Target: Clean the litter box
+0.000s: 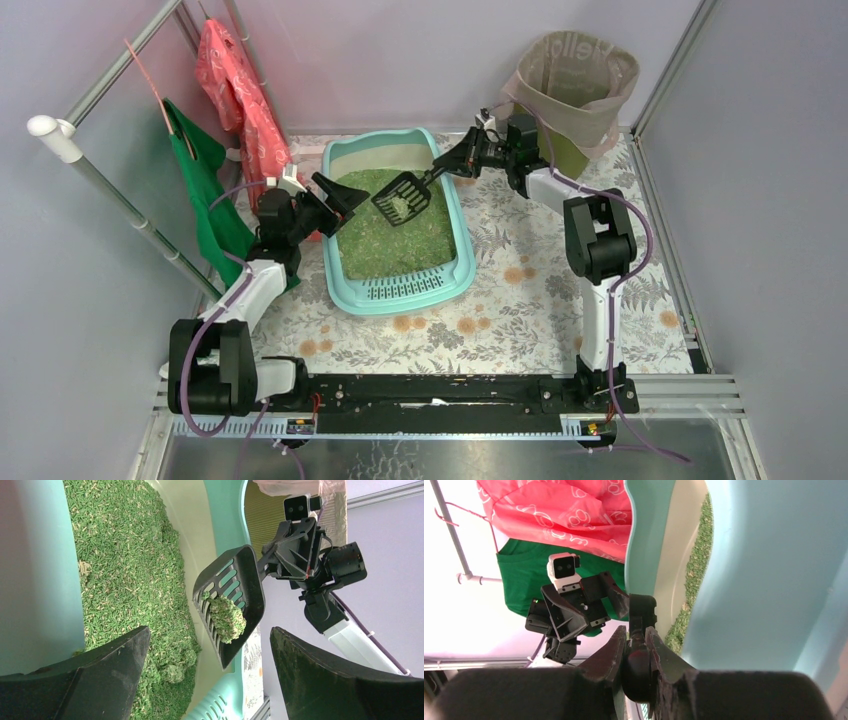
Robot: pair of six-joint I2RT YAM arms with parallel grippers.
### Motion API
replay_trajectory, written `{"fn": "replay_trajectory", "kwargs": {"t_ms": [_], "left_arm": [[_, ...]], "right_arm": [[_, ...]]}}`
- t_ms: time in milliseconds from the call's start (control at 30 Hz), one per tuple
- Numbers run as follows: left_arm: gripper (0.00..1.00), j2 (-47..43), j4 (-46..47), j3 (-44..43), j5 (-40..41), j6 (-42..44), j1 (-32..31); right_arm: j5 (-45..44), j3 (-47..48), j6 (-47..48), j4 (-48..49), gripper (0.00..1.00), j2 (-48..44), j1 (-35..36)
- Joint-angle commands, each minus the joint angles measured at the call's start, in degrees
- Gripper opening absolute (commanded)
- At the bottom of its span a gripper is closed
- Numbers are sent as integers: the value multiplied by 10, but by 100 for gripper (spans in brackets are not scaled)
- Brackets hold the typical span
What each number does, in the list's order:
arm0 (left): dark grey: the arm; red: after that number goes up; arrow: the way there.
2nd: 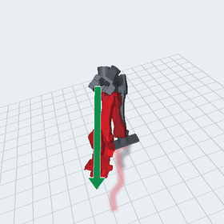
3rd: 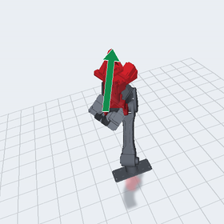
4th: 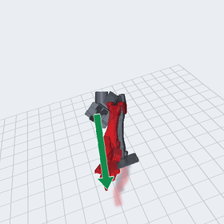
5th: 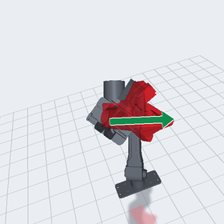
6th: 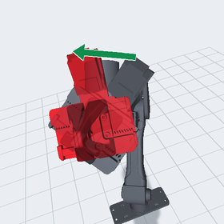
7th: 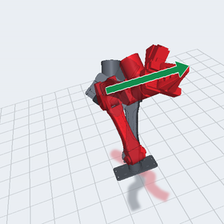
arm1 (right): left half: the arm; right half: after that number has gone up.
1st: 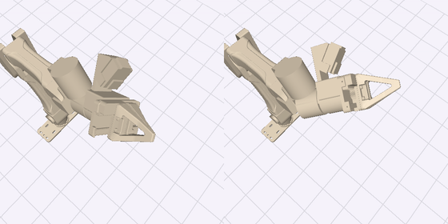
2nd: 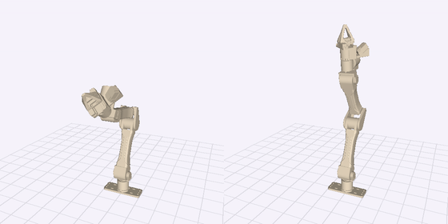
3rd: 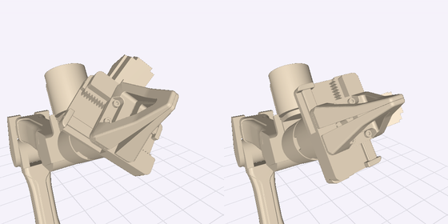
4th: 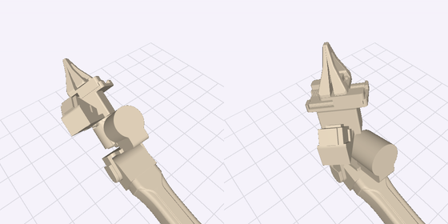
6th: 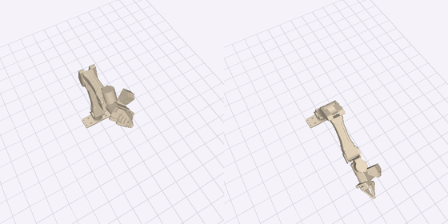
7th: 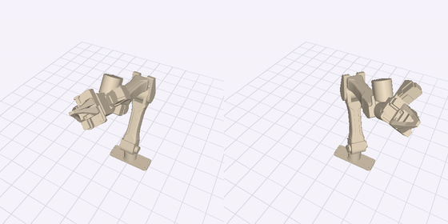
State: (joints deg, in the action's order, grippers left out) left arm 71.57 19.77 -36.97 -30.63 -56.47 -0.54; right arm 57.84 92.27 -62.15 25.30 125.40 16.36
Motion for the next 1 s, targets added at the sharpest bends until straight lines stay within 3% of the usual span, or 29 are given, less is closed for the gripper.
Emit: {"fn": "replay_trajectory", "kwargs": {"t_ms": [0, 67, 167, 233, 267, 367, 433, 467, 533, 567, 633, 733, 867, 967], "left_arm": [[97, 9, 42, 4, -17, -10, 5], [97, 5, 38, 7, -4, -7, 5], [97, 8, 35, 1, -16, -6, 5], [97, 1, 36, 7, -6, -6, 4], [97, 0, 35, 9, 3, -3, 4], [97, 8, 39, 2, -15, -8, 4], [97, 4, 42, 7, -8, -8, 3], [97, 4, 38, 8, -2, -6, 3], [97, 6, 32, 3, -6, -3, 3], [97, 4, 33, 3, -7, -3, 2], [97, -3, 28, 7, 4, 2, 2], [97, 3, 23, 2, 4, 5, 1], [97, -1, 22, 3, 0, 6, 1], [97, -2, 9, 1, 11, 13, 1]], "right_arm": [[-10, -29, -43, 101, 0, -32, -14], [46, 40, -6, 14, 0, -6, 21], [-34, -43, -81, 139, 0, -40, -19], [26, 49, 3, -6, 0, -6, 23], [39, 66, 21, -24, 0, 0, 31], [-55, -28, -66, 110, 0, -45, -10], [18, 62, 6, -12, 0, -3, 23], [36, 66, -5, -16, 0, 5, 28], [-31, -36, -107, 147, 0, -28, -6], [-38, -49, -106, 160, 0, -32, -13], [33, 17, -47, 60, 0, -2, 21], [-23, -19, -125, 169, 0, -14, 2], [-10, 4, -57, 83, 0, -14, 11], [-27, -26, -84, 134, 0, -13, 2]]}}
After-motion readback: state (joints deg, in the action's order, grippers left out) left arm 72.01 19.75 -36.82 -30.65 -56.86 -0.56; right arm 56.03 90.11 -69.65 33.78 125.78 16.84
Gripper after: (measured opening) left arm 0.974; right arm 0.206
